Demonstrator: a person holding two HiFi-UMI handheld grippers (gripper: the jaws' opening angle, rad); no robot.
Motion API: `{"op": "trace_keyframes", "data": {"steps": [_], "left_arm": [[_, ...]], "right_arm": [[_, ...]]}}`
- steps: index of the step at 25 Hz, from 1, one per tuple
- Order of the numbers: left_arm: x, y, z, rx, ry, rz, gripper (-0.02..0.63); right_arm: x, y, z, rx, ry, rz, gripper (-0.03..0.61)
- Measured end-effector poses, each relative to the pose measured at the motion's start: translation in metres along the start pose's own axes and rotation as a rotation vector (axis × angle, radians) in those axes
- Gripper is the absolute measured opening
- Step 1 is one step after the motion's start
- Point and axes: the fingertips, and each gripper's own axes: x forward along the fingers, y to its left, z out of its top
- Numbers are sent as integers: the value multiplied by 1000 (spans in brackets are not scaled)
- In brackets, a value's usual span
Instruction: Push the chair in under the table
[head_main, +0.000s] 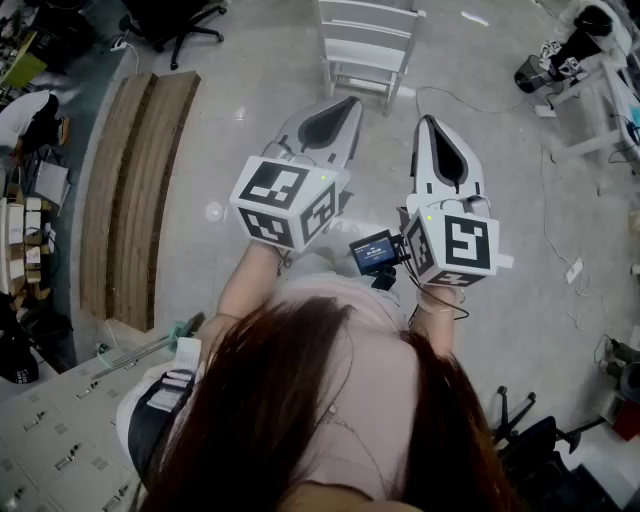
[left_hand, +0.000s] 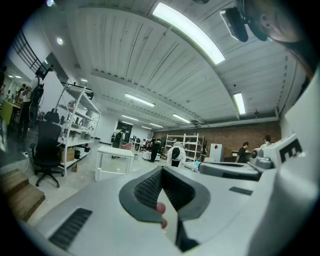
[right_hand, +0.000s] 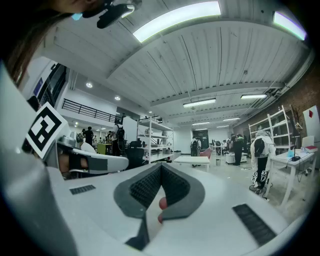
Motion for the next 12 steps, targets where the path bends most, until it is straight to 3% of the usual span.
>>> {"op": "trace_keyframes", "data": {"steps": [12], "left_arm": [[-8,40,0,-27,3,-66,8]], "right_arm": [[28,27,-2,-9,-3,-31,18]]}}
